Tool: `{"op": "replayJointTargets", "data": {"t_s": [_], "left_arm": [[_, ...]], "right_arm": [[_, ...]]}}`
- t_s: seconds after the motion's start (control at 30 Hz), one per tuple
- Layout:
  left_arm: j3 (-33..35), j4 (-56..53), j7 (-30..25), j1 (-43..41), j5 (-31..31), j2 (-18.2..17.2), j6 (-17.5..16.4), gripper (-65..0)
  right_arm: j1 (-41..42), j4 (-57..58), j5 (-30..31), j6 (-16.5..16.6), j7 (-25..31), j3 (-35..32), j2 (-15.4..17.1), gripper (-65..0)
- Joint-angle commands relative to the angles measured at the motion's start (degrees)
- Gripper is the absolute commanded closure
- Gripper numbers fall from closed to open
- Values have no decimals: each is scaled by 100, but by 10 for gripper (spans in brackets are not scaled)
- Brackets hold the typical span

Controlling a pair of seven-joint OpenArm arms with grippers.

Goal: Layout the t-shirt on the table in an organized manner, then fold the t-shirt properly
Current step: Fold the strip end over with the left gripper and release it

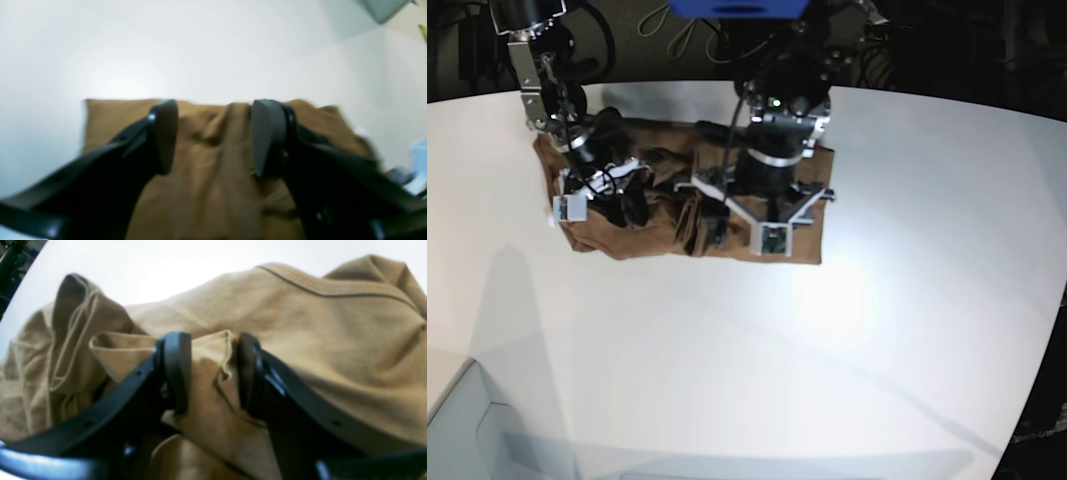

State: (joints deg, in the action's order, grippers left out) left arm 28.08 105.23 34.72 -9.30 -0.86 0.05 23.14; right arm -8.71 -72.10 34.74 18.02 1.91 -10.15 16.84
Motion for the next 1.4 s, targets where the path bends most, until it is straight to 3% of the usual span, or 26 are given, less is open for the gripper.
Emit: {"op": "replayJointTargets", "data": {"t_s": [0.0, 0.23, 0.53, 0.7, 0.97, 1.37], "left_arm": [[10, 92, -57, -50, -6, -98, 29, -344], [-245, 646, -65, -710, -76, -687, 29, -343], [-1177, 532, -65, -1061, -1298, -1118, 29, -342], [-1080, -242, -65, -745, -1729, -1126, 21, -342], [-939, -963, -57, -569, -1738, -1118, 21, -342], [-992, 699, -39, -1000, -1747, -1381, 21, -343]], "right_arm": [[-30, -39, -59, -22, -196, -9, 35, -244], [84, 5, -59, -22, -196, -27, 17, -244], [93, 5, -59, -22, -196, -27, 17, -244], [93, 5, -59, -22, -196, -27, 17, -244], [93, 5, -59, -22, -196, -35, 17, -244], [155, -364, -50, -22, -196, 0, 17, -245]]}}
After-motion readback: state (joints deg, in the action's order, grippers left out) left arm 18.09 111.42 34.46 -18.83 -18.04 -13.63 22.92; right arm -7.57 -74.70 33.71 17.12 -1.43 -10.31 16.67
